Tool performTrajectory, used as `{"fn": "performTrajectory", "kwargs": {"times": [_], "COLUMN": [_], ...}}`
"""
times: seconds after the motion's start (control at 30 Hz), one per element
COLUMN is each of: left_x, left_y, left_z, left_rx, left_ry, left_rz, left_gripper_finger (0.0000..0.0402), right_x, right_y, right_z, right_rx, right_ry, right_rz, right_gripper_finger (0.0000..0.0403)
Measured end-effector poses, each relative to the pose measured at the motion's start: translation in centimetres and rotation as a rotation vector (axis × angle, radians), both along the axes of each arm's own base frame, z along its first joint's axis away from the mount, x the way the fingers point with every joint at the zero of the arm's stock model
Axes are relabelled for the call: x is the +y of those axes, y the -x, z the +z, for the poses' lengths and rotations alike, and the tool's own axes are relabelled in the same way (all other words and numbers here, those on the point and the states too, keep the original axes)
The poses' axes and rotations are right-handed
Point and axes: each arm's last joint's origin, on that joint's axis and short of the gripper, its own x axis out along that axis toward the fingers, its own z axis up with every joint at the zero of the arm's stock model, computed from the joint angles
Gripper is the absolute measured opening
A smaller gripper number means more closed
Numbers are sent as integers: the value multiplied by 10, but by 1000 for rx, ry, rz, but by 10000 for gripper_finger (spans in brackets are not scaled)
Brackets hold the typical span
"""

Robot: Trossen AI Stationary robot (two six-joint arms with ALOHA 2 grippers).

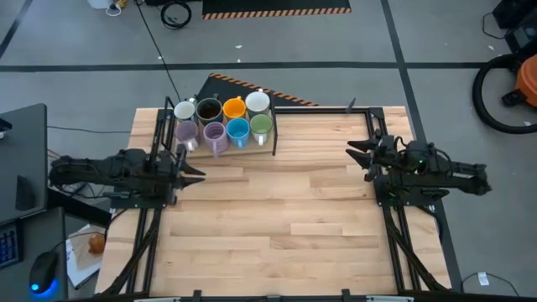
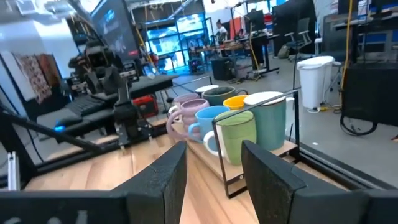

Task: Place coffee mugs
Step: Return to Home Position

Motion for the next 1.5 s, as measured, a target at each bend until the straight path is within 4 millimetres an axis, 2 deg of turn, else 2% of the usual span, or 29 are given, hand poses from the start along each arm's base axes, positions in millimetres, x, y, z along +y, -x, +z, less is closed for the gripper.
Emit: {"fn": "performTrajectory", "kwargs": {"times": [0.37,0.5,0.6,0.77,1.5], "left_x": [-4,-9,-9,-8,-8], "left_y": [24,21,19,17,17], "left_z": [-37,-44,-49,-52,-51], "left_rx": [-110,-97,-111,-80,-83], "left_ry": [58,80,84,138,133], "left_rz": [-109,-227,-229,-165,-161], "left_gripper_finger": [44,41,41,41,41], "right_x": [-2,-2,-2,-1,-1], "right_y": [-1,-2,-3,-3,-3], "right_z": [-14,-13,-12,-12,-12], "right_rx": [-107,-188,-219,-214,-208], "right_ry": [-93,-209,-267,-255,-242], "right_rz": [-47,-48,-19,6,9], "right_gripper_finger": [158,158,158,158,158]}}
